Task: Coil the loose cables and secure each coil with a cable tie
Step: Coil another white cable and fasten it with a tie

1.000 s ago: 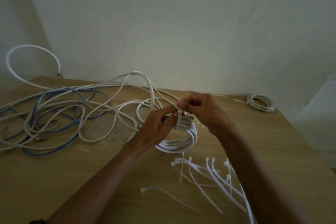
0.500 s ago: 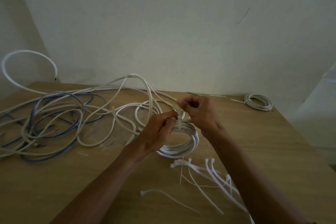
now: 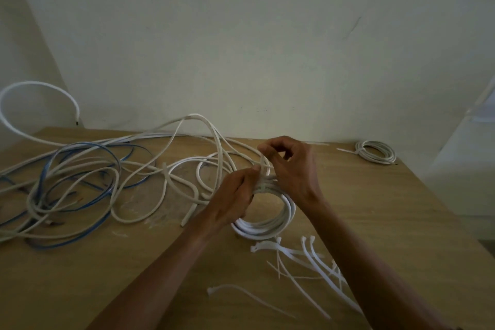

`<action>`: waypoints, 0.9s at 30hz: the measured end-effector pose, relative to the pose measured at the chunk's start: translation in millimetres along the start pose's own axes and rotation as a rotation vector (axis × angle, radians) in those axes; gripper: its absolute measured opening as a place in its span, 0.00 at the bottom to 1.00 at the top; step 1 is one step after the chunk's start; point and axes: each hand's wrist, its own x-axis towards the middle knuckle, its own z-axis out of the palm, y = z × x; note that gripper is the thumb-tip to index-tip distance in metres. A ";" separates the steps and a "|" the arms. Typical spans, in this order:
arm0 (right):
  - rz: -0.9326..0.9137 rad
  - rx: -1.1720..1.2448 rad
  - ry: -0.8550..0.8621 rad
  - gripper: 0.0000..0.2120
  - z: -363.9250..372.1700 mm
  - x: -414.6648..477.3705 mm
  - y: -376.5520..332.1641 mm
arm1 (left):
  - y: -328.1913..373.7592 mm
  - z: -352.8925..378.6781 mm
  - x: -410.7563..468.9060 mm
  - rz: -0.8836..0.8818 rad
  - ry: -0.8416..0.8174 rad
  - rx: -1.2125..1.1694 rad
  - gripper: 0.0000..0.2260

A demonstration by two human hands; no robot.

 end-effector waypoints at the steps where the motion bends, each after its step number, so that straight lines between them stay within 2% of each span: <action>1: -0.034 -0.009 0.004 0.01 0.2 -1.7 -3.2 | -3.1 -1.3 4.0 -0.066 0.022 -0.036 0.23; 3: -0.056 -0.010 -0.017 0.02 1.4 -8.4 -8.5 | -10.0 -2.7 8.6 -0.120 0.078 -0.047 0.22; 7: -0.159 -0.045 -0.092 0.04 2.2 -20.5 -17.6 | -12.7 -9.4 10.1 -0.040 0.182 0.002 0.21; 10: -0.202 -0.040 -0.122 0.04 -0.7 -19.0 -23.0 | -10.3 -13.2 9.9 -0.103 0.143 -0.116 0.20; 12: -0.196 -0.065 -0.139 0.03 -2.0 -18.2 -24.1 | -16.4 -11.2 10.6 -0.121 0.147 -0.087 0.22; 13: -0.204 -0.042 -0.161 0.03 -2.3 -21.2 -30.3 | -18.6 -11.1 9.6 -0.131 0.149 -0.064 0.23; 15: -0.238 0.223 -0.221 0.03 -5.1 -29.7 -64.8 | -27.8 -14.7 14.6 -0.250 0.169 -0.017 0.22; 17: -0.395 0.447 -0.189 0.02 -13.6 -29.6 -110.0 | -37.3 -15.9 17.6 -0.365 0.181 -0.031 0.18; 19: -0.537 0.386 -0.047 0.03 -21.6 -10.5 -126.4 | -31.2 -7.4 16.6 -0.334 0.207 0.013 0.20; 21: -0.432 0.188 0.004 0.03 -20.5 8.3 -101.9 | -25.1 0.5 10.9 -0.300 0.191 -0.008 0.23; 24: -0.110 -0.062 0.002 0.04 -14.8 19.2 -27.7 | -20.4 2.4 5.1 -0.300 0.143 -0.057 0.19; 25: -0.039 -0.095 -0.061 0.08 -15.4 19.4 -8.0 | -18.1 1.4 5.4 -0.281 0.130 -0.097 0.19; 27: 0.045 -0.132 -0.307 0.21 -12.8 17.2 17.5 | -12.1 -0.1 6.2 -0.253 0.133 -0.141 0.21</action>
